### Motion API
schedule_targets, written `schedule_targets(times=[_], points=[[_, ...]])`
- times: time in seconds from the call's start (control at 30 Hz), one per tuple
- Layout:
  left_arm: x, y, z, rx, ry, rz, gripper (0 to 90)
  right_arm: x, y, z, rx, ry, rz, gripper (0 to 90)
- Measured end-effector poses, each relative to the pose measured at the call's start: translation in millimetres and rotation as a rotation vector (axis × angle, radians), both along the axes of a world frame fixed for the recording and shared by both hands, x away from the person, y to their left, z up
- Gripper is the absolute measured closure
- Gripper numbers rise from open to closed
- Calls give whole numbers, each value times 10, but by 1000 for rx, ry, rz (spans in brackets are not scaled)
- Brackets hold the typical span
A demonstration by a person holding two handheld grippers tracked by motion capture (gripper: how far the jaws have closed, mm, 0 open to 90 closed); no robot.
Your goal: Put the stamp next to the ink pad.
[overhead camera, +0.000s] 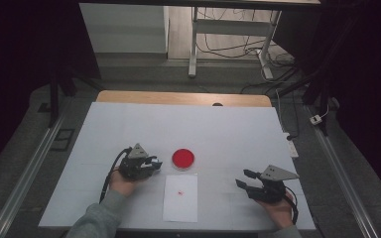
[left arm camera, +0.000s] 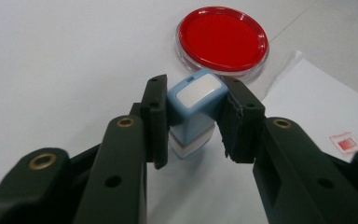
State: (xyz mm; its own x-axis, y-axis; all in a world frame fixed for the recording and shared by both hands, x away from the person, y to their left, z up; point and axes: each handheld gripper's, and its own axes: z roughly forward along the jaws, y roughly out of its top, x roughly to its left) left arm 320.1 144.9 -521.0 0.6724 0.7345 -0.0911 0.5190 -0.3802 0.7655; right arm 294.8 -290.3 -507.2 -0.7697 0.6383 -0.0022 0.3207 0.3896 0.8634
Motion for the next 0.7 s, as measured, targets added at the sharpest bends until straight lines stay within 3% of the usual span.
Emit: schedule_targets(times=[0.47,0.7], points=[[32,-54,-43,5,-5,-1,638,4,2,-2,-4,1,-3,476],[28,-64,-36,1,-19,-2,535,3,4,-2,-1,2,3,476]])
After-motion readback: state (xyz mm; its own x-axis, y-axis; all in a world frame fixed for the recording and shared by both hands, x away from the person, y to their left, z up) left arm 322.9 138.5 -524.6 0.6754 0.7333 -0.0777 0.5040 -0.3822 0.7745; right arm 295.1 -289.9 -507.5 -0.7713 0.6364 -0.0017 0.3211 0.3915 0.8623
